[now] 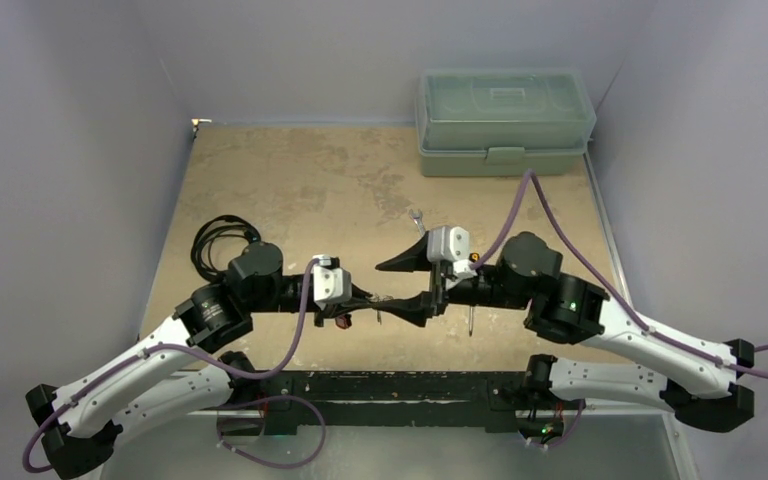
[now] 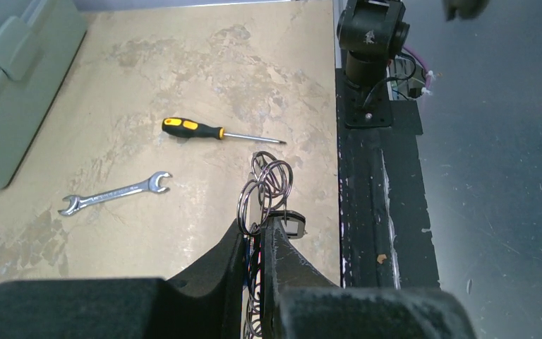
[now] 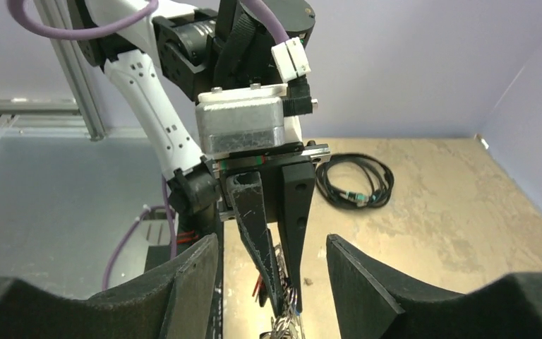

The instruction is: Put the keys on the keyring

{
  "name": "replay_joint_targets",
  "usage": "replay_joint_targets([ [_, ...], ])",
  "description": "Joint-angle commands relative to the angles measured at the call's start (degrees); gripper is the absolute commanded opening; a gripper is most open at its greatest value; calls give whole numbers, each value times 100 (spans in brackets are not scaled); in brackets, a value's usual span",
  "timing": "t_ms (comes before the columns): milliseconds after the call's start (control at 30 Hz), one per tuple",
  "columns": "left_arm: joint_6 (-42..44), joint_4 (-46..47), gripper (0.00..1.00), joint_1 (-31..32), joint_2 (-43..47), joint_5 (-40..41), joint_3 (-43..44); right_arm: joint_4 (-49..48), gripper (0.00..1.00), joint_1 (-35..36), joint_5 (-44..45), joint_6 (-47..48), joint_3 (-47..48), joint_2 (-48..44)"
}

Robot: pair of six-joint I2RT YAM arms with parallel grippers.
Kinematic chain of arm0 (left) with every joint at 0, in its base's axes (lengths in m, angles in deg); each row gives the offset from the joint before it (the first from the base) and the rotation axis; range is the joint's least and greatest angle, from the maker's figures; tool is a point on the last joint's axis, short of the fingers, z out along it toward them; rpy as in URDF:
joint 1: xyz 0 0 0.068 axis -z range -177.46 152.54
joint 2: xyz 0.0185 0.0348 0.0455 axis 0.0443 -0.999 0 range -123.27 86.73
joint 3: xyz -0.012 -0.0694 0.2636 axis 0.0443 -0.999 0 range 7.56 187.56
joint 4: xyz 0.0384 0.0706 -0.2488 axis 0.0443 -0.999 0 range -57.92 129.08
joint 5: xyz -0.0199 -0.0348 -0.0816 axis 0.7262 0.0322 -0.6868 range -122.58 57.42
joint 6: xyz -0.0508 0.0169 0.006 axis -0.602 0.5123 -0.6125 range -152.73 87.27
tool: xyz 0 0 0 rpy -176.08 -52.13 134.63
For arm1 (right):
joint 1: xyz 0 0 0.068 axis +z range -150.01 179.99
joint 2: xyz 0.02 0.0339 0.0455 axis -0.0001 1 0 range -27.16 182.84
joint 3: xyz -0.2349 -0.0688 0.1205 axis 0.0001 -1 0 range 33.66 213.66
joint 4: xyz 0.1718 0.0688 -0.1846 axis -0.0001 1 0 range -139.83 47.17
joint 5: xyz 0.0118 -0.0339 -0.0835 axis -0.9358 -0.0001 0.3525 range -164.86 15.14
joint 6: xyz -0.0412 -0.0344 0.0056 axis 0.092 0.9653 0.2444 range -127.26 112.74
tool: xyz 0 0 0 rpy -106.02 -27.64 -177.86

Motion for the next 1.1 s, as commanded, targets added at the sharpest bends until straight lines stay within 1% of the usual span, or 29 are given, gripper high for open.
replay_joint_targets([
  [0, 112, -85, 0, -22, -15, 43, 354, 1660, 58, 28, -35, 341, 827, 582],
  [67, 121, -94, 0, -21, -17, 63, 329, 2024, 54, 28, -88, 432, 1062, 755],
  [133, 121, -75, 0, -22, -35, 46, 325, 2360, 54, 23, -114, 540, 1271, 919],
  [200, 117, -85, 0, -16, -87, 10, 340, 2584, 52, 28, -99, 569, 1466, 1101],
  [300, 131, -131, 0, -21, -138, -7, 342, 2795, 41, 23, 30, 525, 1707, 1373],
  [467, 116, -101, 0, -17, -90, -44, 292, 2802, 37, -2, 169, 437, 1757, 1513],
  [700, 88, -86, 0, -16, -105, -125, 271, 2796, 36, -68, 259, 465, 1723, 1680],
  [1067, 69, -54, 0, -16, -112, -195, 234, 2771, 19, -247, 278, 495, 1652, 1817],
])
